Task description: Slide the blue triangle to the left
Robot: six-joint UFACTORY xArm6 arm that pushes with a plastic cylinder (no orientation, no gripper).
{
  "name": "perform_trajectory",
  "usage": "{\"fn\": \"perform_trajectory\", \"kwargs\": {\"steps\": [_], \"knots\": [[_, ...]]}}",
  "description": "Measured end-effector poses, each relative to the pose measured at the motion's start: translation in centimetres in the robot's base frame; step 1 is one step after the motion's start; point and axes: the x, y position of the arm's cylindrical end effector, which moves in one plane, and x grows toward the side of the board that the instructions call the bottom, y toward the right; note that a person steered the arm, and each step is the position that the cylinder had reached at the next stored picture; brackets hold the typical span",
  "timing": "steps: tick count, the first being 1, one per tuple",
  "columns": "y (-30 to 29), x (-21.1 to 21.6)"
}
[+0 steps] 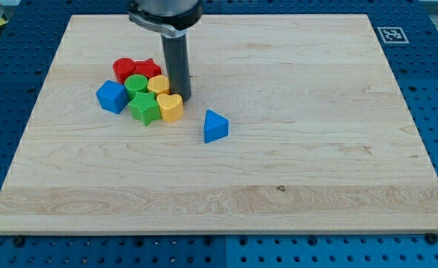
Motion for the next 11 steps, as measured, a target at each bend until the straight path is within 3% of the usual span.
{"fn": "perform_trajectory", "kwargs": {"steps": [2,5,7,8,11], "knots": [[-0.7,0.0],[8.5,1.5],[7.6,8.8],[6.2,10.3],[-1.7,7.5]]}}
